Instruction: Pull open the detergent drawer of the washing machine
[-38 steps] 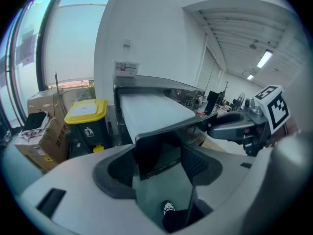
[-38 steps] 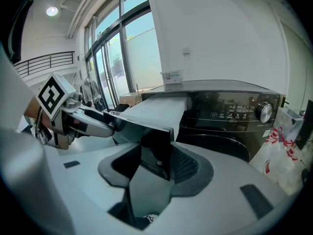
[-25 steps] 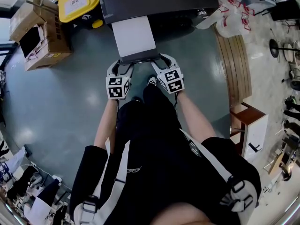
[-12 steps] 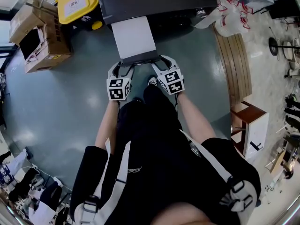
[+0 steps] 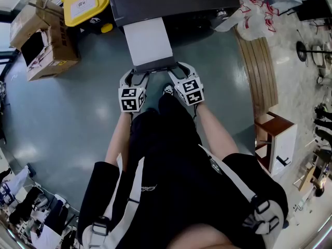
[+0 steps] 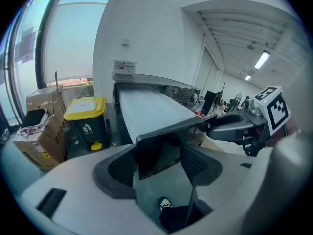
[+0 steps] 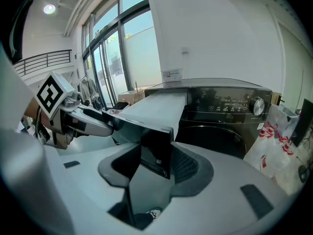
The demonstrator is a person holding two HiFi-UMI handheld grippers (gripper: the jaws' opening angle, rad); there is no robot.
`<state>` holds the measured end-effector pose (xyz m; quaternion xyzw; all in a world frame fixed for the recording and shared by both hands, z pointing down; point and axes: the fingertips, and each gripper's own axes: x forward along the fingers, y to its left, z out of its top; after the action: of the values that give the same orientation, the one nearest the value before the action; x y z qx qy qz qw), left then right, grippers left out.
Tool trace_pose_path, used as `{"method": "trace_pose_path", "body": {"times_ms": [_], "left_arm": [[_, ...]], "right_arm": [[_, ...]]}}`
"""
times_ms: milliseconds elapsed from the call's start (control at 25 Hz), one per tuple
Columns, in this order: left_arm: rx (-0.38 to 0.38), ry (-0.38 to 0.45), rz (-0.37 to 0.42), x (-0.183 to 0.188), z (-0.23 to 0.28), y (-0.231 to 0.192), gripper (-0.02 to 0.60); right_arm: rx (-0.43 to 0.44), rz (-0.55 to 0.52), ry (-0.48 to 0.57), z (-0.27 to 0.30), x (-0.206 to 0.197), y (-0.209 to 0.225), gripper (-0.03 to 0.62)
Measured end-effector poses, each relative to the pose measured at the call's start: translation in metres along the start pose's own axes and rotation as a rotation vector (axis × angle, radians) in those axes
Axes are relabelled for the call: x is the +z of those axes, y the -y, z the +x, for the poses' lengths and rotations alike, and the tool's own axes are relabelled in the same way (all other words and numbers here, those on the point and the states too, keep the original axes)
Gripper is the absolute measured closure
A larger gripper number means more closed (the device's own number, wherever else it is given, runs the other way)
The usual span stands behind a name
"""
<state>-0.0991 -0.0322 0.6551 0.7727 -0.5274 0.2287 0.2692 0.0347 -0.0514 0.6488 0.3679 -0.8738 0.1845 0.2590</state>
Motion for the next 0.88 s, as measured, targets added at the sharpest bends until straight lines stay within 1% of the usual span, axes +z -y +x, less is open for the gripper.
{"method": "trace_pose_path", "body": {"times_ms": [880], "left_arm": [[-0.001, 0.000, 0.003, -0.0079, -0.0062, 0.0071, 0.298]], "right_arm": [[-0.012, 0.000, -0.002, -0.0091, -0.0056, -0.0046, 0.402]]}}
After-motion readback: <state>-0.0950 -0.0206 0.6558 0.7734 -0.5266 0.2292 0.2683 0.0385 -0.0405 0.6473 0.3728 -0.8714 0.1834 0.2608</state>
